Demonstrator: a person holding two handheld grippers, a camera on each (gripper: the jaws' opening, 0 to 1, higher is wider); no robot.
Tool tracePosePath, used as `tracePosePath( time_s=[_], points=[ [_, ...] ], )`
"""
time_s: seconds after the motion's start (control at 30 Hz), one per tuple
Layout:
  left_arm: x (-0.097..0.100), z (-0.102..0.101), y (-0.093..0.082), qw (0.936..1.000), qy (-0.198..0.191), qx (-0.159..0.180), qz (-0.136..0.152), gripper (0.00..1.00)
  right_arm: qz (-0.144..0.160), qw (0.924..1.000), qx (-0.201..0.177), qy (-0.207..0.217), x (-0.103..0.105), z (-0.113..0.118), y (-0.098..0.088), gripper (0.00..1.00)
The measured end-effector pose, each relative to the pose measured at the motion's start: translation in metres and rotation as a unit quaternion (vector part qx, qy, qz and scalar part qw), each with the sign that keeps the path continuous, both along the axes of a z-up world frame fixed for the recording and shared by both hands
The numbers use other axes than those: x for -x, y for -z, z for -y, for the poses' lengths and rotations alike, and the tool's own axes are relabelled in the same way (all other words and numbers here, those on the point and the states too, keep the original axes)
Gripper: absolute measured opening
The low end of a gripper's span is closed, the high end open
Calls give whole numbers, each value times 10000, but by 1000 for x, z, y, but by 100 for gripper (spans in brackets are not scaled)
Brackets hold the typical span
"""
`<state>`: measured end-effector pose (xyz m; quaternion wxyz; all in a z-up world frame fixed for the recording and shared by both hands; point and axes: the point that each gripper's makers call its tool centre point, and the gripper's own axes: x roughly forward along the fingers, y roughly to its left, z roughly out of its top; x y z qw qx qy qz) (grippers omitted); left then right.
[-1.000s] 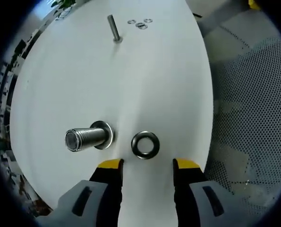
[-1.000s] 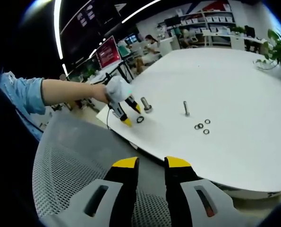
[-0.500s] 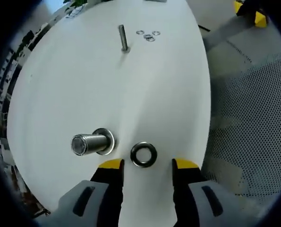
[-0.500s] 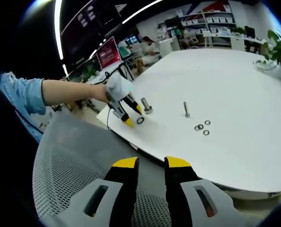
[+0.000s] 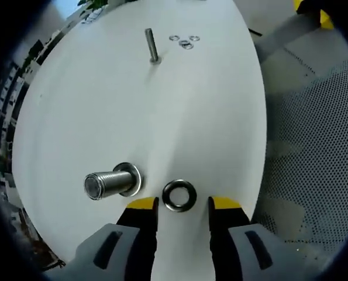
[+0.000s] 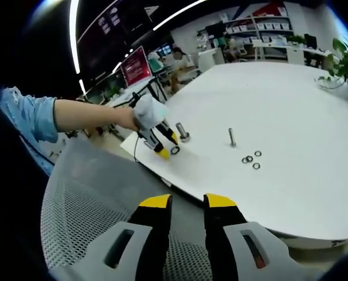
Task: Place the washer onto the threaded stud by aligning its center hole with the stud, sliding it down to the base, and recovering from edge contact or off-axis alignment until the washer reaches the visible bottom stop.
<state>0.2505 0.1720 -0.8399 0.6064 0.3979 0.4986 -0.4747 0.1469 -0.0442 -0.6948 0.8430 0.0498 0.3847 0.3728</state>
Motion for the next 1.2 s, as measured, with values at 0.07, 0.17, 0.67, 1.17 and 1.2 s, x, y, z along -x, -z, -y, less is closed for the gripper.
tracePosePath(
  time_s=[0.07,0.17,0.67,1.17,1.2],
  points=[
    [4,1,0,10000,70,-19,-11,26,5,10000,-10,13,0,0,0,24],
    [6,2,0,9999,155,-32,34,21,-2,10000,-27,14,0,0,0,24],
    [7,2,-2,9990,98,-361,246,20,-39,10000,-38,2,1,-1,0,24],
    [7,3,-23,9996,-245,-120,115,19,-39,10000,-59,56,1,0,-1,24],
    [6,3,-26,9995,-265,-104,117,19,-41,10000,-55,51,1,0,-1,24]
  ],
)
